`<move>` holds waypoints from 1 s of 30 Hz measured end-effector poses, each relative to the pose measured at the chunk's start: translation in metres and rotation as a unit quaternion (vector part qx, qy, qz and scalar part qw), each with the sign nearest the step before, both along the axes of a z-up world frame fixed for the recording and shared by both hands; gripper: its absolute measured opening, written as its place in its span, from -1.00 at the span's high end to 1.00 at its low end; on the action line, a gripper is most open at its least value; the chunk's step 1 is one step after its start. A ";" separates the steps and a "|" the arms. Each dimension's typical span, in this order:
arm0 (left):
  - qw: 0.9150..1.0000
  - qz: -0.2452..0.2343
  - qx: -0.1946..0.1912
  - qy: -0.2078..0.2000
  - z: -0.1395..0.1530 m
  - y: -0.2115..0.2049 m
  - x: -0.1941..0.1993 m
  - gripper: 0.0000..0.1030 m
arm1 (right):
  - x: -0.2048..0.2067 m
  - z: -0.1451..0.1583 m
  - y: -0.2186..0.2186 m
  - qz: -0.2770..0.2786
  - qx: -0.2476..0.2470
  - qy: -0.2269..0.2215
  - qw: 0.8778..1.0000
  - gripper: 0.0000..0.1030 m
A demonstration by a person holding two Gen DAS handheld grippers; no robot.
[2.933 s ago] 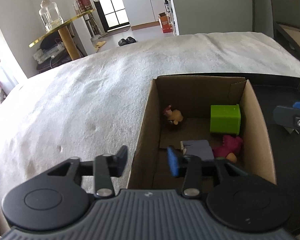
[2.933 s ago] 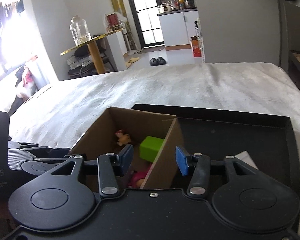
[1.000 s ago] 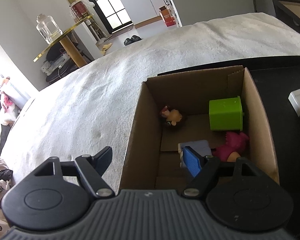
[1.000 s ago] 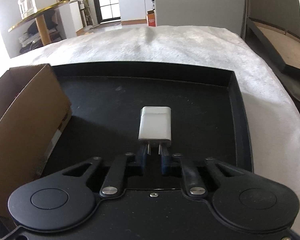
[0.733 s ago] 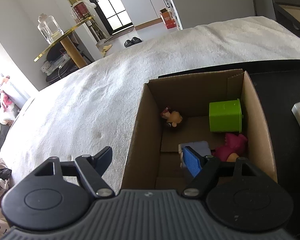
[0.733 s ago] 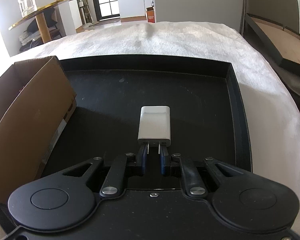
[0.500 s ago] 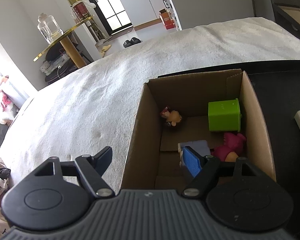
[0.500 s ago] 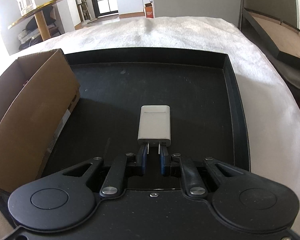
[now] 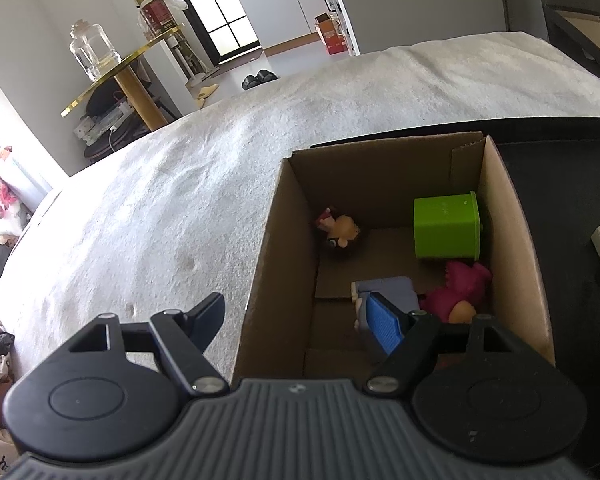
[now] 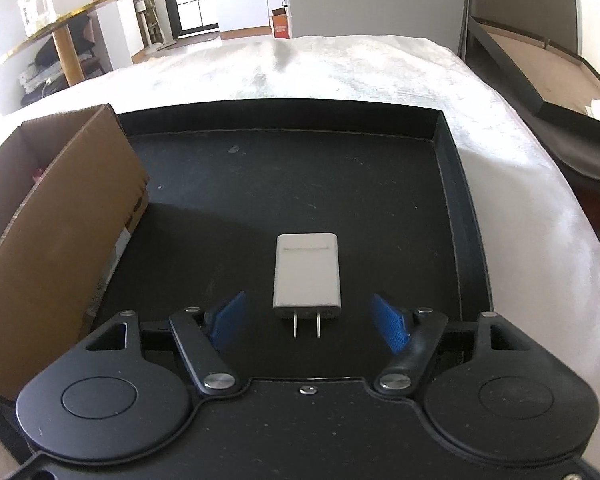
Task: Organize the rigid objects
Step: 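Carry the white plug with the right gripper into the box and release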
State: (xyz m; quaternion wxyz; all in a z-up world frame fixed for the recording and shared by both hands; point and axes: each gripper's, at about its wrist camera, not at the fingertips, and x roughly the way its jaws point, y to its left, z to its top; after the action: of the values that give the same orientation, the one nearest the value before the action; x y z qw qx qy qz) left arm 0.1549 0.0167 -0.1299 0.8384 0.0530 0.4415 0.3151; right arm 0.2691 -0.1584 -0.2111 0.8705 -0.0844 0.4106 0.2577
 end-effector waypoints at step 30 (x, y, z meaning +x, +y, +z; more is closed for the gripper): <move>0.999 0.002 -0.018 -0.027 0.008 0.006 -0.012 -0.48 | -0.009 0.062 0.006 0.015 0.070 -0.040 0.997 0.30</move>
State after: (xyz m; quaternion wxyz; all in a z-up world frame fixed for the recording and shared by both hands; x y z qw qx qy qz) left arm 0.1427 0.0224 -0.1217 0.8501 0.0288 0.4248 0.3099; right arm 0.2603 -0.1524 -0.1492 0.8862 -0.0398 0.3547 0.2954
